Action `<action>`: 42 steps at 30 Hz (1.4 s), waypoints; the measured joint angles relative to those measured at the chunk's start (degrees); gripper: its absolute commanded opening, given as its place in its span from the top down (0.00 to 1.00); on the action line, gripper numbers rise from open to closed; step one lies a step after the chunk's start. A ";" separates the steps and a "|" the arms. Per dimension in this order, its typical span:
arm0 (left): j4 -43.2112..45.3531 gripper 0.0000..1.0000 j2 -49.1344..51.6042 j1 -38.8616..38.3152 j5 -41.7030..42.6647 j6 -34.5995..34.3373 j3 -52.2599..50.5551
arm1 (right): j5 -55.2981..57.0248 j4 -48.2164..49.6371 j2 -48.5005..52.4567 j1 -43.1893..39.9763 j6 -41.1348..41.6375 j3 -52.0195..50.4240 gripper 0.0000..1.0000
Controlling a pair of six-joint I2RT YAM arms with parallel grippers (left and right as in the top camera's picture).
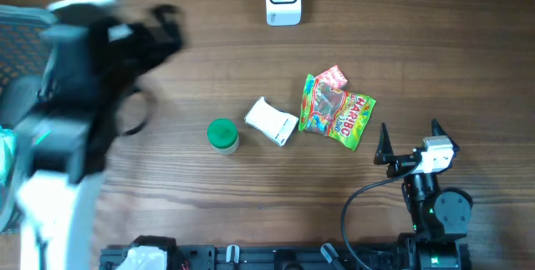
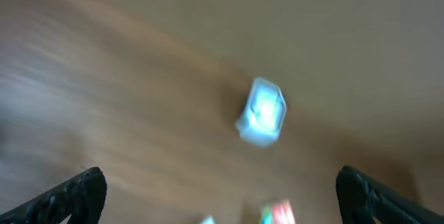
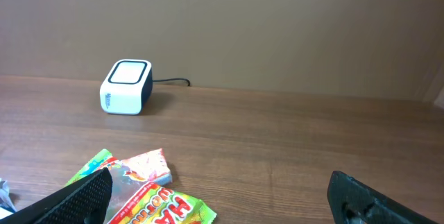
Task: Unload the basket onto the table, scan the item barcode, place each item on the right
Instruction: 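Carry the Haribo bag out and release it near the right arm, then reach the left gripper into the basket and grasp the light-blue wipes pack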
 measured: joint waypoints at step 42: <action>30.08 0.00 27.41 54.03 -11.02 -33.77 -27.61 | 0.00 0.00 0.00 0.00 0.00 0.00 0.00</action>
